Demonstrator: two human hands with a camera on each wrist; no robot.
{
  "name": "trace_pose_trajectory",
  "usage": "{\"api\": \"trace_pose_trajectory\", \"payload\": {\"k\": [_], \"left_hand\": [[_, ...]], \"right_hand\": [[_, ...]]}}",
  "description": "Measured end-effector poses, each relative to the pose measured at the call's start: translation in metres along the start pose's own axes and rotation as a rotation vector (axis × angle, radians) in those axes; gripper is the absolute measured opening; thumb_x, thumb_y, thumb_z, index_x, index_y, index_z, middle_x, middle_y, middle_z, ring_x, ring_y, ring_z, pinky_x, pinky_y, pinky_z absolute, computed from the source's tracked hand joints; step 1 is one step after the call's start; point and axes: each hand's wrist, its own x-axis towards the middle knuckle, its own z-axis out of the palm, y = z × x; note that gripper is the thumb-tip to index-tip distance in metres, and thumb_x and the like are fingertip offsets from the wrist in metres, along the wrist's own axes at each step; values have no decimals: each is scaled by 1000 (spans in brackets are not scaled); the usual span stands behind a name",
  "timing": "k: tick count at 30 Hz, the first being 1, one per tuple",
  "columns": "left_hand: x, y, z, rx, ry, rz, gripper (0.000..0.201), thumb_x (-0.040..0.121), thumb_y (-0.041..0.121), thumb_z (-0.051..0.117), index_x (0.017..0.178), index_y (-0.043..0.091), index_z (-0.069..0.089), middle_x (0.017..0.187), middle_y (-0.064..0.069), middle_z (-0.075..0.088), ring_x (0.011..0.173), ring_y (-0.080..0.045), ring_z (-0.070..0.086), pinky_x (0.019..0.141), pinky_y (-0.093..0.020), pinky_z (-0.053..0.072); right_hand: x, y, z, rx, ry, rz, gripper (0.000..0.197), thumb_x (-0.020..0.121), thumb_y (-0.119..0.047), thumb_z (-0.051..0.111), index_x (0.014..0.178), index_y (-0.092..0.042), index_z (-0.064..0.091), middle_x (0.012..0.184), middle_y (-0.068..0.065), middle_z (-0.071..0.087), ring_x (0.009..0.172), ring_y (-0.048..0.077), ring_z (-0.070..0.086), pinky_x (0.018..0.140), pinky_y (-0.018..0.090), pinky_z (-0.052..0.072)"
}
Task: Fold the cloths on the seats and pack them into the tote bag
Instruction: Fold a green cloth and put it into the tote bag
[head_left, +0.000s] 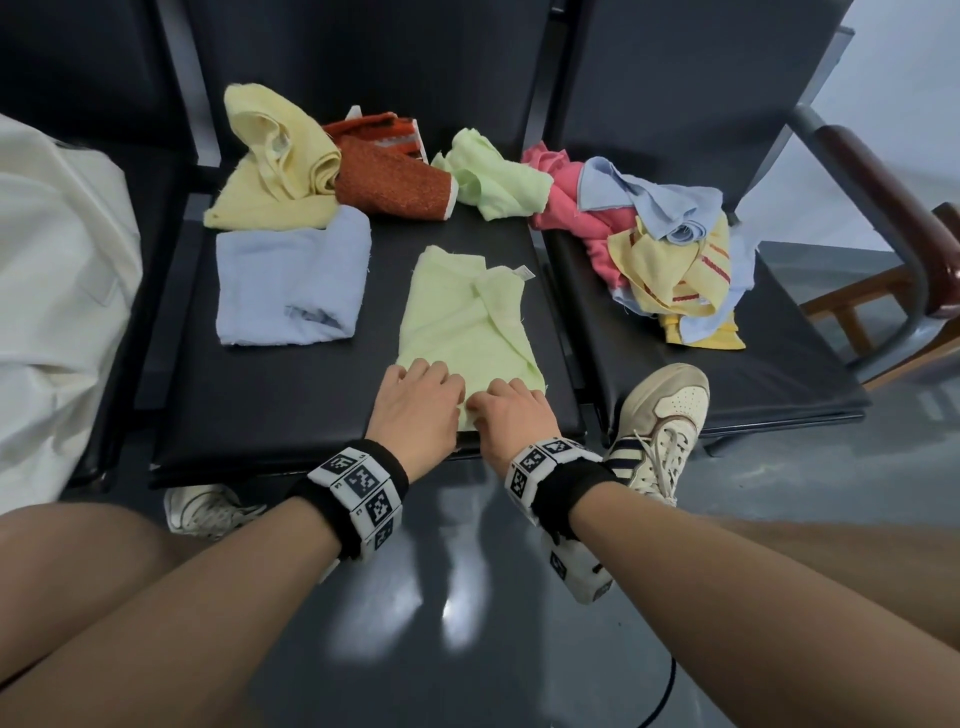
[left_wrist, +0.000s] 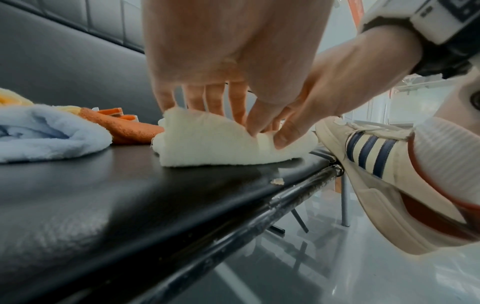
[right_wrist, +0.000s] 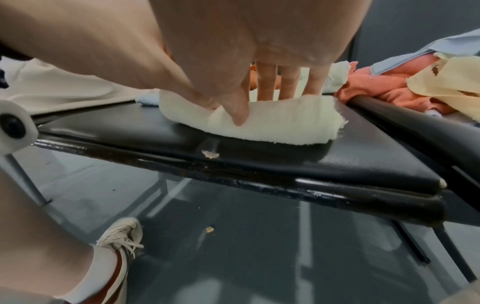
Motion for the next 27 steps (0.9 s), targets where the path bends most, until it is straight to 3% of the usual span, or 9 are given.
{"api": "trace_pose_trajectory", "payload": {"k": [2,6,9,16,20,23,27], "left_hand": [[0,1,-1,34,13,46,19,90,27,57,105,19,65,107,1,59,106,-23,51,91,-37,38],[-1,4,-2,64,-62,59,29,88,33,61,114,21,58,113,1,56,110,-22,49,91,-36,36],[-1,4,0,87,-84,38,31,85,26,65,115,22,55,113,1,56,109,-23,50,89,-36,36],[0,2,1,58,-95,24,28,92,26,57,119,22,54,110,3,61,110,-21,52,93,-34,35],[-1,3,2,70,-108,11,26,92,24,55,118,22,52,106,3,63,106,-21,54,90,-35,35],[0,3,2,62,-107,-8,24,91,21,52,115,22,52,104,5,64,103,-20,55,88,-35,34],[3,2,2,11,-149,-55,25,95,21,47,118,20,53,102,2,66,101,-23,57,85,-36,31]], "right_hand": [[4,0,-2,9,-36,9,35,94,-17,50,127,-26,56,119,0,54,118,23,44,96,33,32],[6,1,-3,24,-81,34,35,94,-18,49,128,-26,56,119,2,54,118,23,43,97,35,33],[5,1,-2,52,-73,44,37,94,-17,47,128,-25,57,118,2,54,116,24,44,95,35,34],[-3,4,3,71,51,21,27,95,-22,49,117,-17,64,115,4,50,109,26,44,82,32,30],[-4,3,4,59,75,28,29,94,-23,50,120,-15,57,116,5,54,110,26,46,89,35,34],[-4,2,2,62,107,29,25,92,-23,52,115,-14,53,111,3,57,107,26,48,87,35,35],[-5,1,-1,35,36,-5,32,87,-24,59,118,-16,53,114,2,55,110,25,47,91,35,34]]}}
